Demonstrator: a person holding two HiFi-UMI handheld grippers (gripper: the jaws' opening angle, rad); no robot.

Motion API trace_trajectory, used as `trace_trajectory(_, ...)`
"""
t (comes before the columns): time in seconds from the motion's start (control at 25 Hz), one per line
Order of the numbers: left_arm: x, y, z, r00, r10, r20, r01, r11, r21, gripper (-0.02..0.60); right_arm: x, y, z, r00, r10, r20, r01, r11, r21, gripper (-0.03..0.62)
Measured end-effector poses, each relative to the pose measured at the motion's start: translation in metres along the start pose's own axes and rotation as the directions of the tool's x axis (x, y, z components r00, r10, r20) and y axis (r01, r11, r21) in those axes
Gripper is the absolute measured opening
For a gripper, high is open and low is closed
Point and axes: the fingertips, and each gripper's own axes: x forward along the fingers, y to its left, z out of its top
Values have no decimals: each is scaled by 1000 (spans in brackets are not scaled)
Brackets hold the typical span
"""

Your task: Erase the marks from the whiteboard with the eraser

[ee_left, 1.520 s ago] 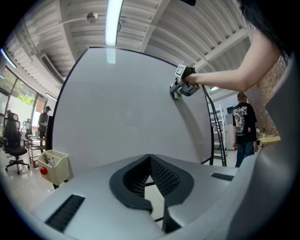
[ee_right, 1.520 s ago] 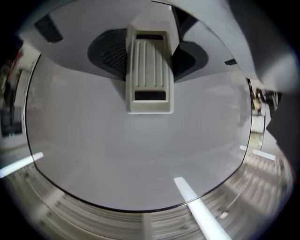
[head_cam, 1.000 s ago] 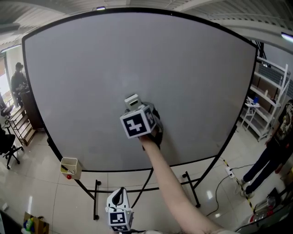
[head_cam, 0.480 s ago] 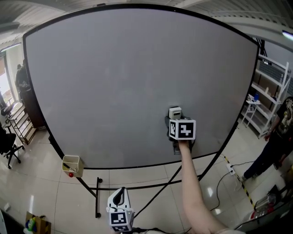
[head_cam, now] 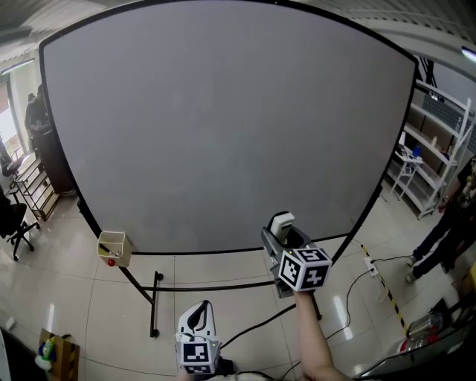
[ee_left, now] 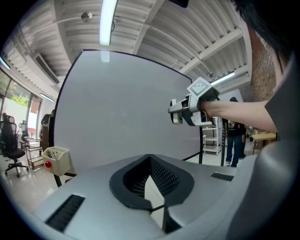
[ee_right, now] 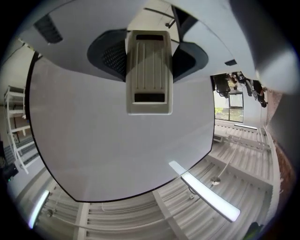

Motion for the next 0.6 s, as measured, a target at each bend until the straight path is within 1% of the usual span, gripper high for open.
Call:
trace_trajectory(0.12,-11,-40,1,1000,27,6,-27,999,-42,3,-75,-9,-62,999,6,-39,-4,998,62,279)
trace_trajectory(0.2,-21,-64,-3,999,33,2,-33,999,-22,3,-126,-10,-99,997,0,-74,6,996,86,279)
trace_trajectory(0.24,-28,-77,-4,999,38,0,-38,999,-25,3,-149,-8,-117,995,4,-103,5,996,87,279)
trace_trajectory(0.32,-45,-105,-5,999,52,-2,-52,997,-58,3,-189,-3,-146,987,24,-159,-13,997,70,279)
trace_trajectory(0.44,-65,-153,-13,999,36,-2,-36,999,-36,3,-235,-8,-164,984,35,-177,-29,999,40,279)
trace_trajectory(0.56,-80,-191,-9,1000,9,-6,-9,999,-33,3,-260,-5,-167,985,76,-156,-66,996,68,278)
trace_trajectory(0.6,-82,-197,-6,1000,-2,-3,2,1000,-17,3,-262,-1,-164,985,93,-142,-82,993,84,278)
